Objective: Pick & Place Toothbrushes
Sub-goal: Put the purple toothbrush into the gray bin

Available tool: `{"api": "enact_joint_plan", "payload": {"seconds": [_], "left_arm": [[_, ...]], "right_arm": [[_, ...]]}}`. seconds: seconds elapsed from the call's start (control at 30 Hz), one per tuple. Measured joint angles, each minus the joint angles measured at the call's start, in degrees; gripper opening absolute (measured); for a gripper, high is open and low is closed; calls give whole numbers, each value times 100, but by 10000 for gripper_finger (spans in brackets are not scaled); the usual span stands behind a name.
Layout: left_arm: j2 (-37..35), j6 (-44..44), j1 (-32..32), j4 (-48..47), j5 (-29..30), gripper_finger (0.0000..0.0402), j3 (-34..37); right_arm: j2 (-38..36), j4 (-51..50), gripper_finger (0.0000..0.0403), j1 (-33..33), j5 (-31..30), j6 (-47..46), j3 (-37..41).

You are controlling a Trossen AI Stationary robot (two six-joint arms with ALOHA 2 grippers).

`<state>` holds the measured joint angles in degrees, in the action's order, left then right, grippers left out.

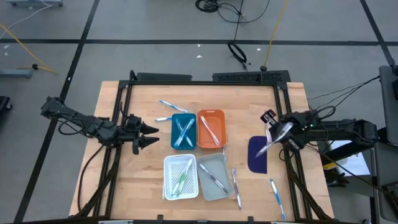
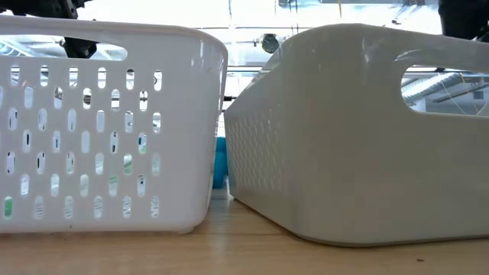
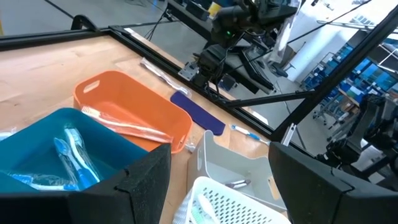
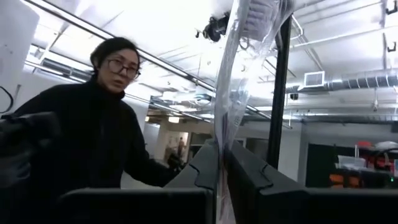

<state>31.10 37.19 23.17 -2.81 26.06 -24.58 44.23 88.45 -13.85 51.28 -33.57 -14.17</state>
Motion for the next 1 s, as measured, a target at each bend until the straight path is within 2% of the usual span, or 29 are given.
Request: {"api": "enact_joint_plan", "payload": {"seconds": [0.13, 0.23, 0.3, 0.43, 0.53, 0.6, 0.8, 1.0], "left_arm": [[0, 2, -5, 0, 0, 271, 0], [-1, 37, -5, 0, 0, 271, 0], [2, 46, -5, 0, -1, 271, 0], [0, 55, -5, 0, 0, 271, 0], [0, 57, -5, 0, 0, 271, 0], [2, 57, -5, 0, 0, 271, 0], [-1, 57, -5, 0, 0, 271, 0], [1, 57, -5, 0, 0, 271, 0]], "right_arm": [[7, -240, 9, -1, -27, 20, 0], [6, -583, 9, 0, -473, -288, 0], [8, -933, 9, -2, -967, -892, 0], [10, -1779, 9, -2, -1692, -2880, 0], [12, -2279, 9, -2, -1851, -4240, 0], [10, -2387, 9, -2, -1830, -4651, 0], [8, -2405, 9, 11, -1827, -4829, 0], [10, -2953, 9, 321, -1826, -4225, -175]]}}
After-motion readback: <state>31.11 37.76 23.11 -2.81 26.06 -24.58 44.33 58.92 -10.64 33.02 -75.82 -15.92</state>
